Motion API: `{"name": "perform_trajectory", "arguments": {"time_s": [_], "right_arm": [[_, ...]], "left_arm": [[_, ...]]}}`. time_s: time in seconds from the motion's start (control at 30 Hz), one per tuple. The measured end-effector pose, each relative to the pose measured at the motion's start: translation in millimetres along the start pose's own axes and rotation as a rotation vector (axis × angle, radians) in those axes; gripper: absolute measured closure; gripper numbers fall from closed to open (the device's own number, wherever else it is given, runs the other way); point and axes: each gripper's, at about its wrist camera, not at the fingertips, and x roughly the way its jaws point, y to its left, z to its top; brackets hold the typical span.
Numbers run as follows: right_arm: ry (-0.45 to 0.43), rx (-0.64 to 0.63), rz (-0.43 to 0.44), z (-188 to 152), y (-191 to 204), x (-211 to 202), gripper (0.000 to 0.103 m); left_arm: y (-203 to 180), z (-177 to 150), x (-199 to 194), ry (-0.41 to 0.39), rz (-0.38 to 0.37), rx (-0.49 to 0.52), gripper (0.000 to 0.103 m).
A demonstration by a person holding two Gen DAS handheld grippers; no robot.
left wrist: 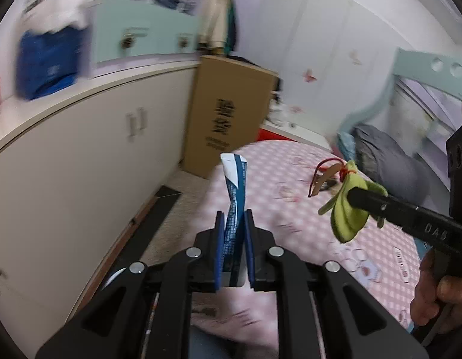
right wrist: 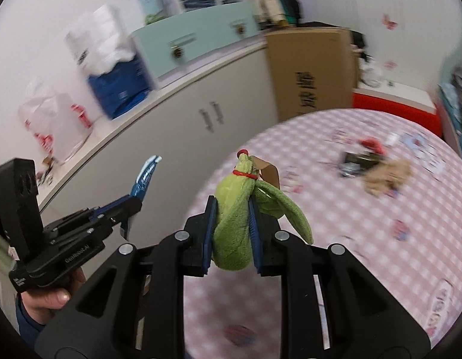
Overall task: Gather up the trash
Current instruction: 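Carry the plush toy and blue tube over the bin, then open both tools over the bin to drop the toy and tube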
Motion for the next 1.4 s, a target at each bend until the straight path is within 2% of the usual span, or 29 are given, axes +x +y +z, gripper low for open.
{"name": "perform_trajectory", "arguments": {"time_s": [0.3,0.5,0.83,1.0,1.13,1.17,1.2,1.23,1.27,1.33,1.4], "right_arm": [[0.108,-0.128,0.142,7,97,82,0.082],[0.234,-0.183,0.175,-8,142,147,0.081],[0.459,-0.183,0.115,-57,158,248,0.08],[0.546,-0.18,0.085,-73,154,288,0.08],[0.575,-0.179,0.068,-80,152,303,0.079],[0.576,-0.18,0.056,-82,151,305,0.071],[0.576,-0.177,0.043,-82,151,307,0.039],[0.567,-0.171,0.03,-82,149,306,0.026],[0.558,-0.166,0.027,-81,147,306,0.017],[0.552,-0.158,0.016,-79,144,306,0.016],[0.54,-0.154,0.011,-77,142,302,0.01]], "left_arm": [[113,-25,-26,0.009,0.171,-0.177,0.091],[166,-45,-14,0.067,0.217,-0.244,0.091],[230,-92,52,0.233,0.227,-0.363,0.091],[245,-112,87,0.308,0.213,-0.388,0.091],[246,-118,105,0.346,0.196,-0.378,0.09],[246,-118,108,0.349,0.191,-0.374,0.088],[246,-118,110,0.354,0.188,-0.369,0.086],[246,-118,112,0.361,0.191,-0.362,0.072],[246,-118,113,0.359,0.197,-0.361,0.047],[247,-116,112,0.343,0.22,-0.375,0.023],[248,-112,112,0.346,0.24,-0.387,0.022]]}}
